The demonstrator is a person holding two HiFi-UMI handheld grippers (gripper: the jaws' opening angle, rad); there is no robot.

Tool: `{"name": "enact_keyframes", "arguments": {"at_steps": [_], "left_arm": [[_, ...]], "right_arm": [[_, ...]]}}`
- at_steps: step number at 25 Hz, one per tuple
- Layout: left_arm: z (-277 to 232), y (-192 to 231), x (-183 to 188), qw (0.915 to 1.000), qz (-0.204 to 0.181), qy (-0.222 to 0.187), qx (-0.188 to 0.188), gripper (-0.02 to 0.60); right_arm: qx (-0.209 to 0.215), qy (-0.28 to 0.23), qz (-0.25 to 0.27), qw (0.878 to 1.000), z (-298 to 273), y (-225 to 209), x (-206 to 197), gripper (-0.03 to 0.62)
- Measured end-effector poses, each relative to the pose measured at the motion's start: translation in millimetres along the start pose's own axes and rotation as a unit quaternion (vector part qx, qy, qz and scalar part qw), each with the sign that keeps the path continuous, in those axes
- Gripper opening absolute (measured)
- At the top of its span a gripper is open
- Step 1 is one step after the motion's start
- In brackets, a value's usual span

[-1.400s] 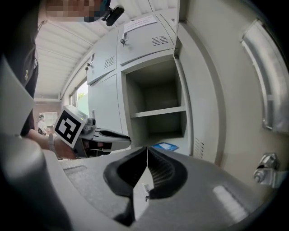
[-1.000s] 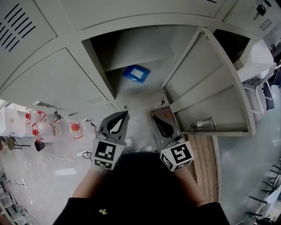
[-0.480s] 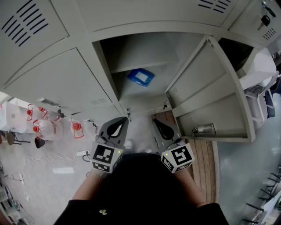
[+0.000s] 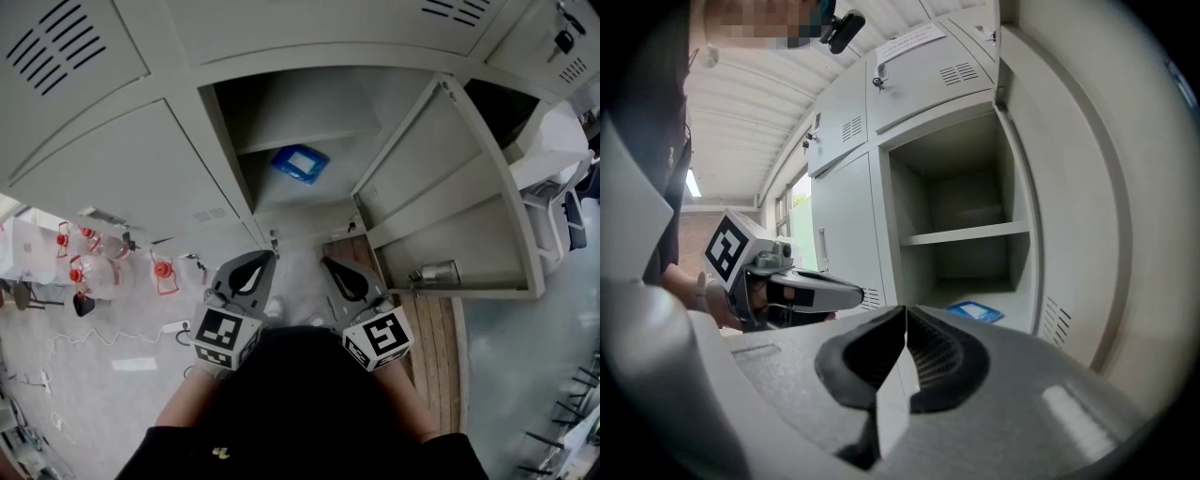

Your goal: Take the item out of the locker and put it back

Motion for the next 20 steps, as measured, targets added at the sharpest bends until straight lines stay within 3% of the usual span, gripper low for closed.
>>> {"name": "enact_keyframes", "arguments": {"at_steps": [20], "left_arm": [[-3.1, -8.3, -4.2, 0.9998, -0.008, 0.012, -0.012, 0.014]], "right_arm": [[-0.010, 0.001, -0.005, 1.000, 9.4, -0.4, -3.1, 0.002]]}}
Point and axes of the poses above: the fingertips, and each gripper's own axes: z backward along the fingers, y to its left, x out of its top, the point moved 4 cm from there along z, backward along the fingers, and after that the axes turned 2 degrees about z, right-handed, at the moved point
